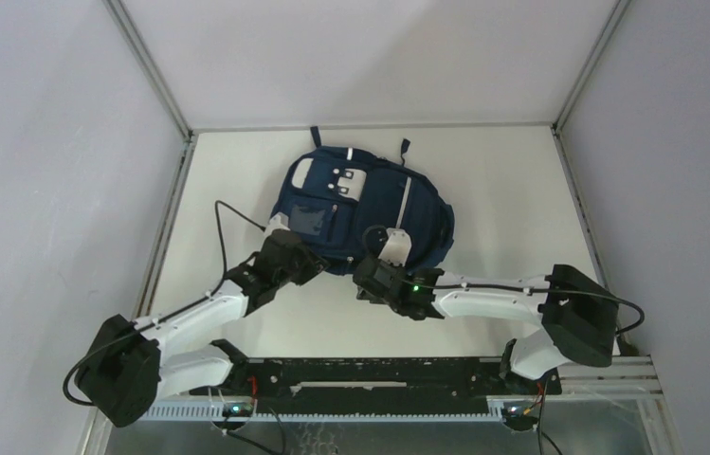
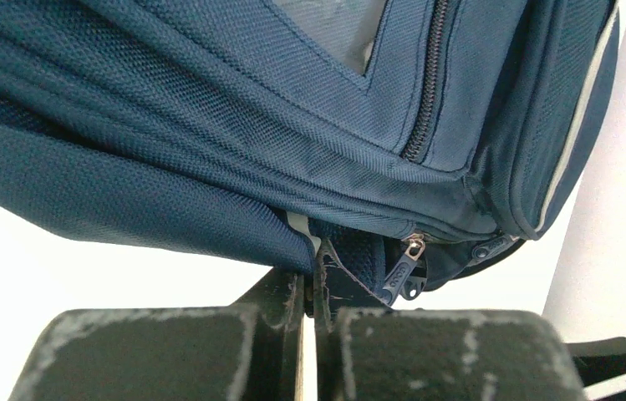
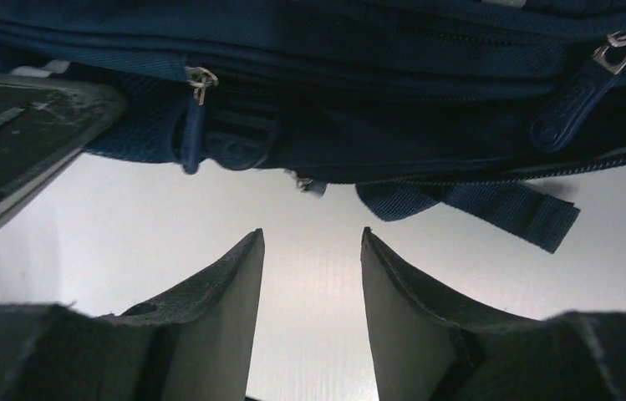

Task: Pack the student bag
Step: Zip the student bag at the center of the board.

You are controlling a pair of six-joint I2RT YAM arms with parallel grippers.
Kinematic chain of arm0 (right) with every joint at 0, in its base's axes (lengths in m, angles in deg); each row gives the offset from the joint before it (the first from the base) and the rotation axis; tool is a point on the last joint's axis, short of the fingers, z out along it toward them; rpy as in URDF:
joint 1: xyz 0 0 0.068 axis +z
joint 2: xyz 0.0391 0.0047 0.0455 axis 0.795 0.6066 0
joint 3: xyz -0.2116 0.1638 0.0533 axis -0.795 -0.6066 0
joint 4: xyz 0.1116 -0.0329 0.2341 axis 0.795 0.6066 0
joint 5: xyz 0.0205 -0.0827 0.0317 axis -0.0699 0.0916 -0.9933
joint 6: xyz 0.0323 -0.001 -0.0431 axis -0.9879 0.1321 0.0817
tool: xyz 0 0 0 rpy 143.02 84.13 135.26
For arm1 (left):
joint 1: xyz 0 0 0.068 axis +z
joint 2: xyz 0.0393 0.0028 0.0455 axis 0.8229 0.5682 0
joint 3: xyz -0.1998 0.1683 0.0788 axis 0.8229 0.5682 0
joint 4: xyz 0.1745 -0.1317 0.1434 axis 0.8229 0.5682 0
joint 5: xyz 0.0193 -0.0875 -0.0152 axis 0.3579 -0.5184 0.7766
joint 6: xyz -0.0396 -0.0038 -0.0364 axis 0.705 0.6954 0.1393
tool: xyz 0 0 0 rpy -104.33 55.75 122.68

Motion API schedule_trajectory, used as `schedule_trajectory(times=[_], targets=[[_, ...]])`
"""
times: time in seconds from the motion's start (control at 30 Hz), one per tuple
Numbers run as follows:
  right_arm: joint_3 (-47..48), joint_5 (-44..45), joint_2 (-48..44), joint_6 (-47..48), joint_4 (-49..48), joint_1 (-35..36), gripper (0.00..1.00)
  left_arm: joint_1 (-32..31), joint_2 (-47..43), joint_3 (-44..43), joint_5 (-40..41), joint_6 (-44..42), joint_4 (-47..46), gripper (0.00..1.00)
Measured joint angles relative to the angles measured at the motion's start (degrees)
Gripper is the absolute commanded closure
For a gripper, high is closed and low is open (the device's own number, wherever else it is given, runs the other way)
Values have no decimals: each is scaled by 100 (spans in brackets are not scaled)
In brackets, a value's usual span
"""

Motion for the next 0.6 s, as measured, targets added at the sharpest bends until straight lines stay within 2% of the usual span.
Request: schedule_trajectory(times=[0.3,0.6], targets=[[0,811,240,634,-573,330,50,0,-118,-323,-52,-138,271,100],[0,1174,619,859,-1051,345,54,0,-186,-332,-138,-186,348,100]])
